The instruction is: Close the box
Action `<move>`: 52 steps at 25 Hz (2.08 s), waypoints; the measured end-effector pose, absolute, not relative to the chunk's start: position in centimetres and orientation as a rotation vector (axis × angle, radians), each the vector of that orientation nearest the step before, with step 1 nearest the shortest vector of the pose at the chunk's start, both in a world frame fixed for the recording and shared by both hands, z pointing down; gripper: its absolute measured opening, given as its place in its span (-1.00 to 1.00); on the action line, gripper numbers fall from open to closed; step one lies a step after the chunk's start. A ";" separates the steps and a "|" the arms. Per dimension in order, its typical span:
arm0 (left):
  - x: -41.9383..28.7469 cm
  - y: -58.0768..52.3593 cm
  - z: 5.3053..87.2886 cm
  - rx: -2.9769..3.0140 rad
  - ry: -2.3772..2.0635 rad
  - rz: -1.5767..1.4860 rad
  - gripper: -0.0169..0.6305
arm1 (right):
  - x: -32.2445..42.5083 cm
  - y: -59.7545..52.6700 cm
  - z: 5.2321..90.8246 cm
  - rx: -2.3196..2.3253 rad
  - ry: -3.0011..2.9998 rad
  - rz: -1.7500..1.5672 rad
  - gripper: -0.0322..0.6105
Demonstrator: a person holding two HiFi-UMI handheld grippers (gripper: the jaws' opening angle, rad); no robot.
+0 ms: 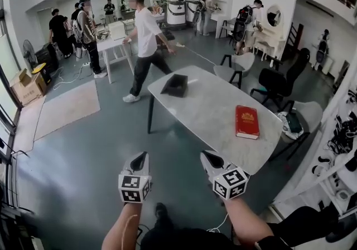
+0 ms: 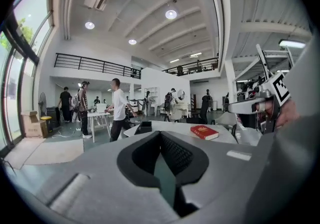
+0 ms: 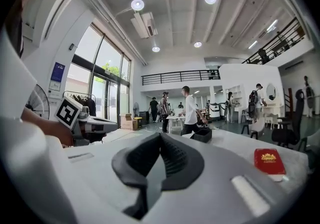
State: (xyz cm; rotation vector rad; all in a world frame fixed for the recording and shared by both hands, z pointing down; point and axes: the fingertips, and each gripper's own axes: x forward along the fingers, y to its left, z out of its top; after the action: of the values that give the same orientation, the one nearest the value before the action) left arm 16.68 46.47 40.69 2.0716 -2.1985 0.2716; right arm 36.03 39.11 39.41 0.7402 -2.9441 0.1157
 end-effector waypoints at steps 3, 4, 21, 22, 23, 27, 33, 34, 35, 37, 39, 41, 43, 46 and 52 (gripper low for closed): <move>15.1 44.3 41.3 2.098 -2.194 0.318 -0.91 | 33.5 37.5 40.3 0.715 -2.936 0.123 -0.89; 14.2 43.5 41.5 2.102 -2.184 0.309 -0.91 | 32.3 36.9 40.5 0.706 -2.935 0.122 -0.89; -5.5 28.4 42.8 2.168 -2.117 0.328 -0.91 | 10.6 22.9 41.5 0.727 -2.908 0.194 -0.89; -6.3 27.9 42.9 2.171 -2.123 0.345 -0.91 | 9.8 22.6 41.4 0.729 -2.911 0.192 -0.89; -7.0 27.4 42.9 2.174 -2.130 0.367 -0.91 | 9.1 22.2 41.4 0.730 -2.913 0.190 -0.89; -8.9 25.6 42.6 2.173 -2.124 0.376 -0.91 | 7.3 20.8 41.5 0.740 -2.904 0.211 -0.89; -10.3 23.1 42.9 2.163 -2.129 0.380 -0.91 | 6.3 18.0 42.6 0.739 -2.889 0.258 -0.89; -10.6 22.3 43.3 2.156 -2.129 0.375 -0.91 | 5.9 17.2 43.0 0.733 -2.889 0.264 -0.89; -10.9 21.5 43.7 2.148 -2.127 0.369 -0.91 | 5.5 16.2 43.4 0.725 -2.889 0.269 -0.89; -11.6 19.6 44.6 2.131 -2.129 0.364 -0.91 | 4.6 14.1 44.2 0.707 -2.892 0.281 -0.89; -12.3 17.7 45.5 2.100 -2.127 0.361 -0.91 | 3.9 11.9 44.7 0.689 -2.894 0.294 -0.89; -13.0 15.3 46.1 2.069 -2.117 0.362 -0.91 | 3.2 9.2 45.0 0.679 -2.897 0.308 -0.89; -13.6 12.4 46.0 2.057 -2.113 0.366 -0.91 | 2.6 5.9 45.1 0.673 -2.904 0.326 -0.89; -14.0 7.5 45.7 2.062 -2.124 0.387 -0.91 | 2.1 0.8 45.4 0.660 -2.914 0.358 -0.89; -13.7 -1.9 45.7 2.051 -2.118 0.419 -0.91 | 1.9 -8.4 46.7 0.637 -2.908 0.429 -0.89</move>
State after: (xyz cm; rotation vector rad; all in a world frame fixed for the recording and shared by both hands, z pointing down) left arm -13.74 -1.91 45.74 2.0511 -2.1183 0.4192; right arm 1.89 -8.39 46.68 0.6365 -2.9075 0.4293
